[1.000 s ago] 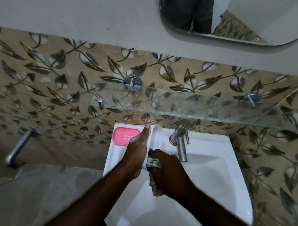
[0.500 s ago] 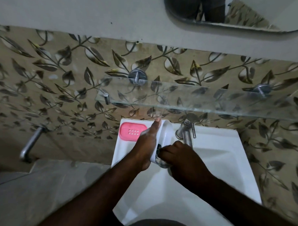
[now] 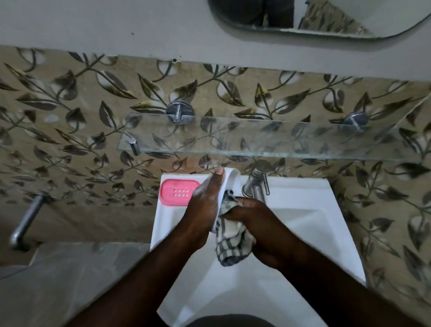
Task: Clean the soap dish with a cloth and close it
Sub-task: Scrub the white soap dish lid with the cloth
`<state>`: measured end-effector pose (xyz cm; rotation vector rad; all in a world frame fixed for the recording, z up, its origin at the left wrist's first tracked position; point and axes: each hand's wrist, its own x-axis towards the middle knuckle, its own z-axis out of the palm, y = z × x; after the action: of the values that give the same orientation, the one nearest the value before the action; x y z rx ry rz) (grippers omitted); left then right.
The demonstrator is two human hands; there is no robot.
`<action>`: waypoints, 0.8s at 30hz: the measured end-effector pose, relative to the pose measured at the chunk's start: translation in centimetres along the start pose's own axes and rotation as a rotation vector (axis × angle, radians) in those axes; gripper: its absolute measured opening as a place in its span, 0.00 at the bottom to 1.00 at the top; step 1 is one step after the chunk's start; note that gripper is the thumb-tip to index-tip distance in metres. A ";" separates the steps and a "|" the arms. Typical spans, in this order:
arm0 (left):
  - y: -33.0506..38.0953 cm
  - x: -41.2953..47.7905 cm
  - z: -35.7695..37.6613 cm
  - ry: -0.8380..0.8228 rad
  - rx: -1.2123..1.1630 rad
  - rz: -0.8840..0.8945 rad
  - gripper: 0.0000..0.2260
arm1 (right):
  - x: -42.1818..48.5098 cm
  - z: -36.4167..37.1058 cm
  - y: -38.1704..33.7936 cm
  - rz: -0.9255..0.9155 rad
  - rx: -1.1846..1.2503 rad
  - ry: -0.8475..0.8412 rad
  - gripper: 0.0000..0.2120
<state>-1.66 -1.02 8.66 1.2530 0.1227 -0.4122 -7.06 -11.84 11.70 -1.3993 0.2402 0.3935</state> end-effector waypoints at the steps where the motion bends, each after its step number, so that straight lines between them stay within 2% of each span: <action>1: 0.4 0.0 0.1 -0.021 -0.027 -0.006 0.23 | -0.1 -0.3 -0.6 0.023 0.147 -0.013 0.13; 3: 0.8 0.1 0.0 -0.048 -0.118 -0.057 0.23 | -0.2 -1.4 -1.3 0.076 0.395 -0.007 0.13; 5: 0.6 0.4 -0.5 -0.051 -0.197 -0.141 0.29 | -0.4 -2.6 -1.6 0.066 0.527 0.019 0.14; 7: 0.1 0.5 -1.2 -0.040 -0.244 -0.165 0.29 | -0.7 -3.9 -1.1 0.029 0.524 0.088 0.18; 10: -0.2 0.6 -1.8 -0.100 -0.371 -0.171 0.27 | -1.0 -5.0 -0.7 0.005 0.535 0.181 0.18; 12: -0.4 0.4 -1.6 -0.144 -0.420 -0.189 0.27 | -1.1 -5.3 -0.7 0.020 0.538 0.164 0.18; 16: -1.2 0.4 -1.4 -0.194 -0.481 -0.227 0.27 | -1.0 -4.9 -0.4 -0.002 0.410 0.147 0.16; 19: -1.4 0.4 -1.6 -0.193 -0.504 -0.234 0.29 | -1.2 -4.6 -0.8 -0.161 0.227 0.243 0.11; 22: -1.4 0.5 -2.3 -0.161 -0.457 -0.239 0.29 | -1.3 -4.3 -1.5 -0.289 -0.141 0.349 0.08; 24: -1.2 0.4 -2.1 -0.173 -0.397 -0.238 0.26 | -0.9 -3.7 -1.7 -0.414 -0.484 0.389 0.04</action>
<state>-1.44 0.56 6.76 0.8101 0.1971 -0.6653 -6.90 -15.82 13.02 -1.9504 0.1687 -0.1848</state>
